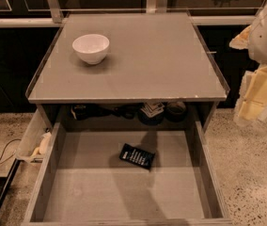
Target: Pick rxbar blueberry from top drawer and place on counter
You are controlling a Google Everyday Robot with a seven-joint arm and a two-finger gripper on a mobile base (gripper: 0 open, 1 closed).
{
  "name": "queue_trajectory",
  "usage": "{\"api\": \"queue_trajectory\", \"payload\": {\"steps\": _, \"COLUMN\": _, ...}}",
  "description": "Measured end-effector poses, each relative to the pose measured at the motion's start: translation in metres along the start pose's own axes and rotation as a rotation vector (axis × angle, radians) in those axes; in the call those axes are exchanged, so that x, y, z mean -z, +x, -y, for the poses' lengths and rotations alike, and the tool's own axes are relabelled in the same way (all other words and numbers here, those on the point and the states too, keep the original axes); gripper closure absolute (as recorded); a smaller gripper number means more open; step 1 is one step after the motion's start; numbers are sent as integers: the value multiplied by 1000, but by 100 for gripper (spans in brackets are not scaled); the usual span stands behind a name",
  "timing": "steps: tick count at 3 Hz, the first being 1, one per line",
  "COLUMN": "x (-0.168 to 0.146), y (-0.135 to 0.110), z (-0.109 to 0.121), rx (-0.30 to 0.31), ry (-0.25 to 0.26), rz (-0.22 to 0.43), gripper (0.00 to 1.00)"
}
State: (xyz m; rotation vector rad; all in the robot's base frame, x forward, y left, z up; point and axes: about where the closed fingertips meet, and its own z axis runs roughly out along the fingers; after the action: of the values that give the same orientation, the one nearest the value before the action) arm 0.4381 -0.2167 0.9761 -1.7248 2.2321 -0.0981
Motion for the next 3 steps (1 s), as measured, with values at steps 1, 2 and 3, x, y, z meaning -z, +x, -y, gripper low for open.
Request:
{"api": "queue_trajectory", "payload": {"steps": 1, "x": 0, "y": 0, "z": 0, "rx": 0, "ry": 0, "rz": 0, "gripper": 0}}
{"api": "queue_trajectory", "payload": {"steps": 2, "x": -1, "y": -4, "z": -5, "rx": 17, "ry": 4, "rz": 8, "gripper": 0}}
{"api": "queue_trajectory", "payload": {"steps": 3, "x": -27, "y": -11, "z": -27, "rx": 53, "ry": -23, "rz": 46, "gripper": 0}}
